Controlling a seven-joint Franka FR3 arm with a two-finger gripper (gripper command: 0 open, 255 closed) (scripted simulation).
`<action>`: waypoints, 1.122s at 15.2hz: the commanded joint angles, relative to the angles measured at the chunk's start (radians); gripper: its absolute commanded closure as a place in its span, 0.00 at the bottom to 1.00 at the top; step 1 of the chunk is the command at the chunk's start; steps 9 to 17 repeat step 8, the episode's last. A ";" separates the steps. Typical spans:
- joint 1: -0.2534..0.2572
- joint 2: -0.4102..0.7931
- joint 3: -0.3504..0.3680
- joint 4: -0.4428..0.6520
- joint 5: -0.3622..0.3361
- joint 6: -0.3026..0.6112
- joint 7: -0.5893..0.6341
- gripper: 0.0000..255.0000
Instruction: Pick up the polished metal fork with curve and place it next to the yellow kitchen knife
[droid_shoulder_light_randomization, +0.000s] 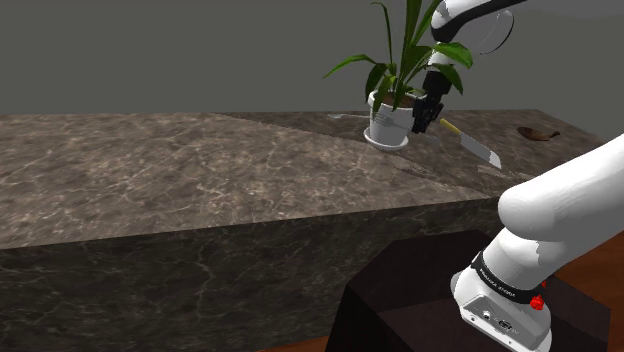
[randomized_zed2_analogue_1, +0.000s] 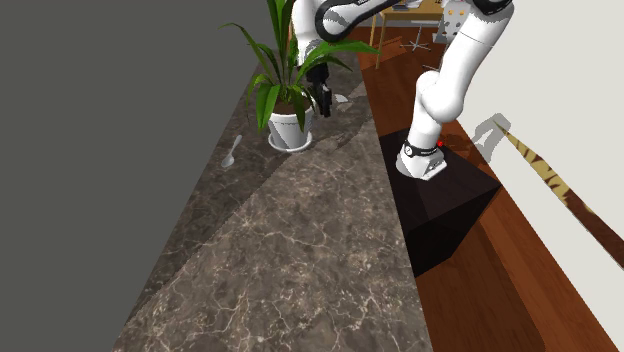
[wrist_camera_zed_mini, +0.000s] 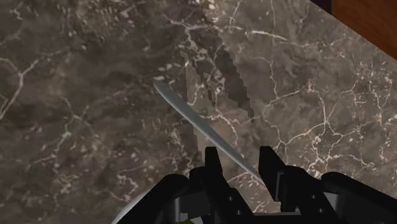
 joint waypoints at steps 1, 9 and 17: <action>-0.003 0.015 -0.001 -0.022 -0.002 0.035 -0.003 1.00; -0.007 0.054 0.007 -0.082 0.007 0.132 -0.022 1.00; -0.007 0.054 0.007 -0.082 0.007 0.132 -0.022 1.00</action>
